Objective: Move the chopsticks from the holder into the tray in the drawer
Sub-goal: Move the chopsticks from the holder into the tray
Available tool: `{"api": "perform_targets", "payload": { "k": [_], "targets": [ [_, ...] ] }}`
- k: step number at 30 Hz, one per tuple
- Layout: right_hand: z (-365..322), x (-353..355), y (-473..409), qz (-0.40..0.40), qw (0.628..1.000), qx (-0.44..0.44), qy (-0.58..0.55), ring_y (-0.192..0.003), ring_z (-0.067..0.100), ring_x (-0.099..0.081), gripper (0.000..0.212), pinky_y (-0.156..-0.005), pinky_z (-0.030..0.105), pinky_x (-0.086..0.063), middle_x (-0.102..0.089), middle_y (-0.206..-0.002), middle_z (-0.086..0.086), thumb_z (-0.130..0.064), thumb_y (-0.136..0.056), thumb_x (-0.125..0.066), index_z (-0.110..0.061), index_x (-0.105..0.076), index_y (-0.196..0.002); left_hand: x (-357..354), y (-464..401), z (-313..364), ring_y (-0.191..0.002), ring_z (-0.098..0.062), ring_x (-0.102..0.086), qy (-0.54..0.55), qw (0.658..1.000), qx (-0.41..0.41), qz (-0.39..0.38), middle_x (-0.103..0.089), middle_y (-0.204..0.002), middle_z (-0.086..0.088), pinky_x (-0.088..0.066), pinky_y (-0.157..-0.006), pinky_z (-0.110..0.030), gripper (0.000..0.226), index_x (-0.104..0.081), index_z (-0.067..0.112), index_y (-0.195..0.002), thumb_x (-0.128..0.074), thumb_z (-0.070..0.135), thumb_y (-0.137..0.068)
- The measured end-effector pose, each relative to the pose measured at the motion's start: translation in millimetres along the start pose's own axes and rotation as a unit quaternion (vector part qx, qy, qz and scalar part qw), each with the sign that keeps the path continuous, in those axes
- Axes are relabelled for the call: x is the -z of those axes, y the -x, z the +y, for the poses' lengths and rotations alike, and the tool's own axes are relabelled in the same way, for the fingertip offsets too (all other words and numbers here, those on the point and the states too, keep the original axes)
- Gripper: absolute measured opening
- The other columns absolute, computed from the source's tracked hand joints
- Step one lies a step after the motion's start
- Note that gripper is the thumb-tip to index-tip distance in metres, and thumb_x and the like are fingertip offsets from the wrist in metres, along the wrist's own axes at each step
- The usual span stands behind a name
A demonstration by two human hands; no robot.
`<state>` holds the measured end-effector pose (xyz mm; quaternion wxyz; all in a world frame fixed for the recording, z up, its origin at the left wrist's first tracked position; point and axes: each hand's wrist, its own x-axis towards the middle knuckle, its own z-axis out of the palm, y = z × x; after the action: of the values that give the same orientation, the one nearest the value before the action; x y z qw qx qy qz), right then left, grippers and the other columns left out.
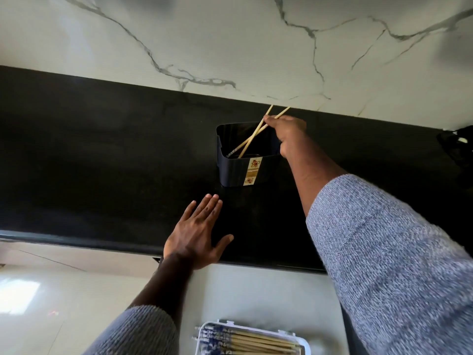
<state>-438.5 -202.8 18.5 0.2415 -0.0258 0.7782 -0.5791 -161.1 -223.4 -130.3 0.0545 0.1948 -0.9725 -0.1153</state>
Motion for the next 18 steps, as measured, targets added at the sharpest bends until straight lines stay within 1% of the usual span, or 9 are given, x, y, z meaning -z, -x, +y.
{"api": "perform_targets", "payload": {
  "k": [3, 5, 6, 8, 9, 11, 14, 16, 18],
  "targets": [
    [2, 2, -6, -0.016, 0.999, 0.017, 0.031, -0.102, 0.021, -0.064, 0.018, -0.083, 0.034, -0.053, -0.071, -0.1, 0.005, -0.026, -0.078, -0.085, -0.017, -0.071, -0.083, 0, 0, 0, -0.153, -0.013, 0.007, -0.004, 1.0, 0.0, -0.004, -0.001, -0.166, -0.001, -0.003, -0.126, -0.041, 0.09, -0.009, 0.017, -0.159, -0.02, 0.074, -0.092],
    [-1, 5, -7, -0.036, 0.997, 0.026, 0.06, -0.105, 0.02, -0.061, 0.022, -0.08, 0.031, -0.05, -0.07, -0.106, 0.003, -0.031, -0.08, -0.084, -0.016, -0.072, -0.09, 0, 0, 0, -0.153, -0.013, 0.008, -0.006, 1.0, 0.001, -0.005, -0.001, -0.166, 0.0, -0.003, -0.126, -0.041, 0.089, -0.008, 0.017, -0.159, -0.02, 0.075, -0.092],
    [-4, 7, -8, -0.043, 0.996, 0.027, 0.074, -0.106, 0.02, -0.059, 0.032, -0.078, 0.029, -0.046, -0.068, -0.11, 0.003, -0.035, -0.08, -0.083, -0.014, -0.072, -0.101, 0, 0, -1, -0.153, -0.013, 0.008, -0.006, 1.0, 0.002, -0.006, -0.001, -0.166, -0.001, -0.003, -0.126, -0.041, 0.089, -0.009, 0.017, -0.159, -0.02, 0.075, -0.092],
    [-8, 6, -7, -0.052, 0.993, 0.025, 0.102, -0.113, 0.025, -0.058, 0.063, -0.08, 0.032, -0.041, -0.064, -0.123, 0.006, -0.045, -0.076, -0.084, -0.009, -0.065, -0.124, -1, 0, -1, -0.153, -0.013, 0.008, -0.007, 1.0, 0.002, -0.008, 0.0, -0.166, 0.0, -0.003, -0.126, -0.041, 0.089, -0.008, 0.017, -0.159, -0.019, 0.075, -0.092],
    [-10, 3, -7, -0.049, 0.991, 0.024, 0.12, -0.114, 0.027, -0.058, 0.074, -0.08, 0.034, -0.042, -0.063, -0.126, 0.007, -0.049, -0.073, -0.085, -0.007, -0.061, -0.128, -1, 0, -1, -0.153, -0.012, 0.009, -0.008, 1.0, 0.001, -0.009, 0.001, -0.166, 0.0, -0.003, -0.126, -0.041, 0.089, -0.008, 0.017, -0.159, -0.019, 0.075, -0.092],
    [-11, -3, -7, -0.017, 0.989, 0.024, 0.146, -0.105, 0.028, -0.062, 0.081, -0.073, 0.035, -0.046, -0.066, -0.121, 0.009, -0.053, -0.066, -0.088, -0.006, -0.061, -0.125, -1, 0, 0, -0.153, -0.012, 0.009, -0.007, 1.0, 0.002, -0.006, 0.0, -0.166, 0.0, -0.003, -0.126, -0.04, 0.089, -0.009, 0.017, -0.159, -0.019, 0.074, -0.092],
    [-12, -8, -11, 0.034, 0.991, 0.021, 0.125, -0.089, 0.023, -0.065, 0.06, -0.061, 0.029, -0.048, -0.07, -0.103, 0.006, -0.043, -0.072, -0.088, -0.006, -0.066, -0.113, 0, 0, 0, -0.153, -0.012, 0.009, -0.006, 1.0, 0.002, -0.01, 0.0, -0.166, 0.0, -0.001, -0.126, -0.04, 0.089, -0.008, 0.017, -0.16, -0.018, 0.074, -0.092],
    [-14, -10, -14, 0.039, 0.992, 0.022, 0.115, -0.084, 0.021, -0.067, 0.041, -0.062, 0.029, -0.052, -0.072, -0.098, 0.006, -0.035, -0.078, -0.084, -0.008, -0.071, -0.105, 0, 1, 0, -0.153, -0.012, 0.012, -0.012, 1.0, 0.003, -0.015, 0.003, -0.166, 0.0, 0.001, -0.126, -0.039, 0.089, -0.006, 0.017, -0.16, -0.017, 0.074, -0.092],
    [-15, -9, -14, 0.029, 0.993, 0.034, 0.107, -0.082, 0.017, -0.066, 0.028, -0.06, 0.027, -0.05, -0.071, -0.093, 0.004, -0.032, -0.083, -0.08, -0.01, -0.074, -0.1, 0, 0, 0, -0.152, -0.011, 0.013, -0.015, 1.0, 0.004, -0.015, 0.004, -0.166, 0.001, 0.002, -0.125, -0.038, 0.09, -0.006, 0.017, -0.16, -0.017, 0.075, -0.092]
  ]
}}
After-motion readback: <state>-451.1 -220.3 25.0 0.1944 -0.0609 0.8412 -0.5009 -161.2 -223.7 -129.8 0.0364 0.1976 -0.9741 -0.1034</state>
